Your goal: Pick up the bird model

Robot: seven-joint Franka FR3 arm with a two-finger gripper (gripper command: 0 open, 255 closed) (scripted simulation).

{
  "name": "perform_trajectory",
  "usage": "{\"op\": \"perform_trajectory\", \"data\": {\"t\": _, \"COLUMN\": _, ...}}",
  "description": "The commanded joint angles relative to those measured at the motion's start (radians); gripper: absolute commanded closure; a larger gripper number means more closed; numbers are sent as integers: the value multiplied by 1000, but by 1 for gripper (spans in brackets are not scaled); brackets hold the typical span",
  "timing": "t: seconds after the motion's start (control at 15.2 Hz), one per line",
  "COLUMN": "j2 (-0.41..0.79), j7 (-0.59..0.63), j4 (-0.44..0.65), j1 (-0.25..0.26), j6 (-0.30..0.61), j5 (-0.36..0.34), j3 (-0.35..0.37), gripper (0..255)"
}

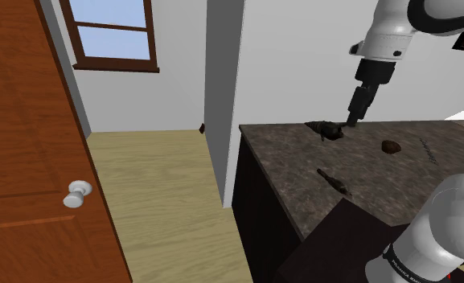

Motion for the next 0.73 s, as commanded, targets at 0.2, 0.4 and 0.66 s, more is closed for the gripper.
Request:
{"op": "perform_trajectory", "data": {"t": 0.2, "j2": -8, "j7": -33, "j4": -90, "j1": -15, "j6": 82, "j5": -39, "j3": -26, "gripper": 0}}
{"op": "perform_trajectory", "data": {"t": 0.4, "j2": -4, "j7": -65, "j4": -172, "j1": -33, "j6": 169, "j5": -81, "j3": -54, "gripper": 0}}
{"op": "perform_trajectory", "data": {"t": 0.66, "j2": 23, "j7": -104, "j4": -266, "j1": -63, "j6": 293, "j5": -140, "j3": -95, "gripper": 0}}
